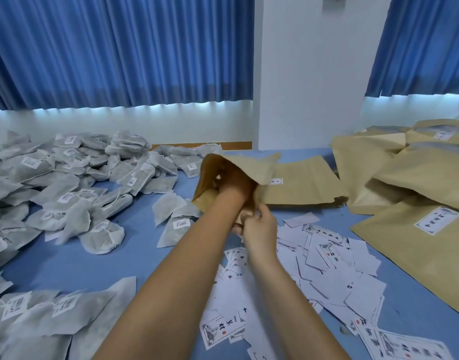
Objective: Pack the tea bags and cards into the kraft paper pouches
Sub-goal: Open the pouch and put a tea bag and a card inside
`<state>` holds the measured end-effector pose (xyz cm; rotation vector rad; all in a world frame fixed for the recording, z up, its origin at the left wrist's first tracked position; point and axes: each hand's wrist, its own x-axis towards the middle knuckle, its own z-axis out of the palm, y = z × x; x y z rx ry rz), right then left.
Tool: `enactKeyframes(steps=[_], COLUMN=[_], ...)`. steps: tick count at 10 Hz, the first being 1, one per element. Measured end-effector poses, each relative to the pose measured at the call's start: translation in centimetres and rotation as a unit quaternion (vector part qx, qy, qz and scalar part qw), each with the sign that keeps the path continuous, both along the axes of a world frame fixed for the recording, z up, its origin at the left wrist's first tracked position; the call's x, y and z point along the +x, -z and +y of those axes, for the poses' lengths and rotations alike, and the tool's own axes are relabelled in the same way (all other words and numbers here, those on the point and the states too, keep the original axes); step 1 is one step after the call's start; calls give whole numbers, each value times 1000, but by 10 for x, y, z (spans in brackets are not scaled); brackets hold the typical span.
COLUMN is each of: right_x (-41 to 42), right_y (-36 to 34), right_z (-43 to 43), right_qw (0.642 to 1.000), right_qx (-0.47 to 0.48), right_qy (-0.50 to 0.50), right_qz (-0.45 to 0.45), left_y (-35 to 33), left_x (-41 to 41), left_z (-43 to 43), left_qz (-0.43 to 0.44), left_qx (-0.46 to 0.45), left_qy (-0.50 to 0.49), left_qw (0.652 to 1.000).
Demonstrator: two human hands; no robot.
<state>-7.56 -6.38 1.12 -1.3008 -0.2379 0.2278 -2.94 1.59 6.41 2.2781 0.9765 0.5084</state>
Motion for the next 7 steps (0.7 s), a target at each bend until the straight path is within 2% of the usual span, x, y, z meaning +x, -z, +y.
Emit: enactKeyframes(steps=[1,2,3,4,7], right_x=[28,50,59,57,59], right_y=[-5,9,17,17,23], right_z=[-23,-48,-57,-55,-58], right_qw=[995,991,987,983,979], right_qx=[53,33,37,72,86], right_qy=[12,3,-6,-29,-31], right_qz=[81,128,156,167,180], left_y=[-6,8,34,55,59], left_x=[-24,-68,-103,-112,-101], left_z=[-30,-51,-45,-39,-21], left_qz=[17,-61,133,288,141], left_qx=[231,296,223,110,-64], left_qy=[179,306,323,313,276], left_qw=[956,903,910,898,949])
